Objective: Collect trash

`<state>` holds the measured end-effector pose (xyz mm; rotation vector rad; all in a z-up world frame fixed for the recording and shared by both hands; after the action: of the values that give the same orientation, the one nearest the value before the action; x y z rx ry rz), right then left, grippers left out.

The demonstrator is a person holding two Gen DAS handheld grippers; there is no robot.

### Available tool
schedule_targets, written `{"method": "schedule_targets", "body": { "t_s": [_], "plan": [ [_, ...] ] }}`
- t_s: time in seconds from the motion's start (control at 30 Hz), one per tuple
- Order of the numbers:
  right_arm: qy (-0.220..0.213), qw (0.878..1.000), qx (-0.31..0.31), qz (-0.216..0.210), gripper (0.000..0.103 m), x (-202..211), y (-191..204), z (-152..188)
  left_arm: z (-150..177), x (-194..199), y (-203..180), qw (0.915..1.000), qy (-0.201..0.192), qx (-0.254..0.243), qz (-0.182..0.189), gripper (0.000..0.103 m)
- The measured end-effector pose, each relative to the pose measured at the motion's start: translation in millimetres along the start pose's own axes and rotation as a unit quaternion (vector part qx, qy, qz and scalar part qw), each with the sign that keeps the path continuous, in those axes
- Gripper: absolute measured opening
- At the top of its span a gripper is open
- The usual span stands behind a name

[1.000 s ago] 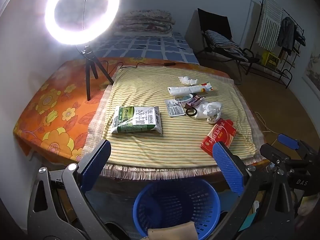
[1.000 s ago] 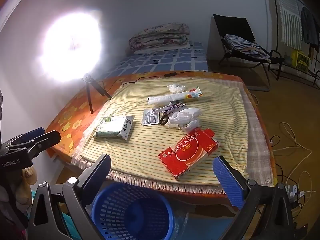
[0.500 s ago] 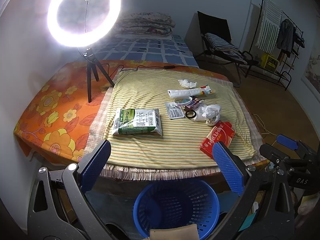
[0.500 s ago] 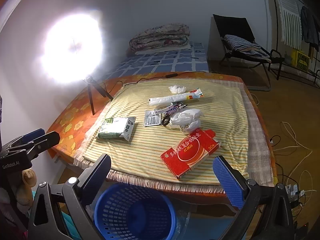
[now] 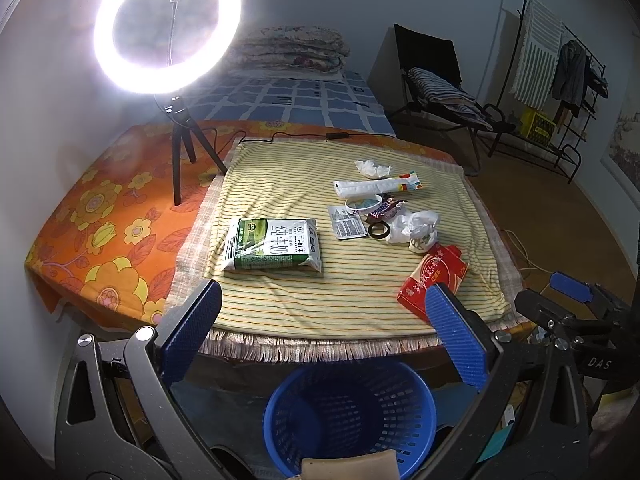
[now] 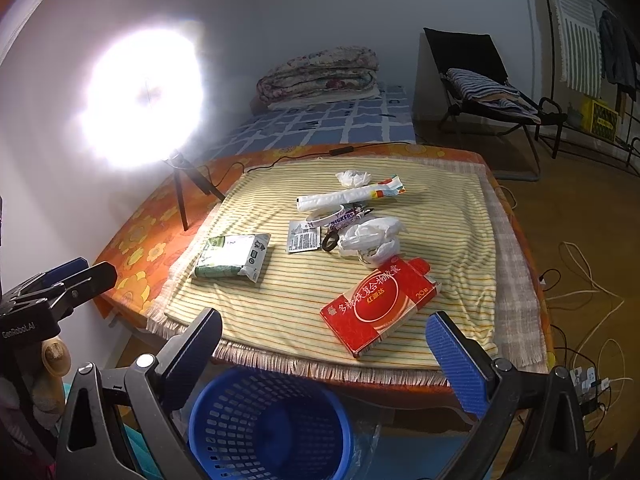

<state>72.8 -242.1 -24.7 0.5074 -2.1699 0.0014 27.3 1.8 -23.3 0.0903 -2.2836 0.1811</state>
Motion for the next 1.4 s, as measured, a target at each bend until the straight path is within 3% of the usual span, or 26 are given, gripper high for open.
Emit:
{"method": "schedule_targets", "body": {
  "t_s": [1.4],
  "plan": [
    [0.017, 1.000, 0.001, -0.006, 0.103, -11, 5, 3, 2, 1, 3, 1.0000, 0.002, 0.003, 0.003, 0.103]
  ]
}}
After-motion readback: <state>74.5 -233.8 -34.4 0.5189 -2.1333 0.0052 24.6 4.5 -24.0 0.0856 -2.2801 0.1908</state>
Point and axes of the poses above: each gripper's, at about its wrist camera, not at the fingertips, and x roughly against the way its jaws point, y to its left, z to its underside, the point moved 4 cm from there along -x, roughly the way its jaws point, and after that the axes turned 5 degrees about y, right-handed, at the moved point
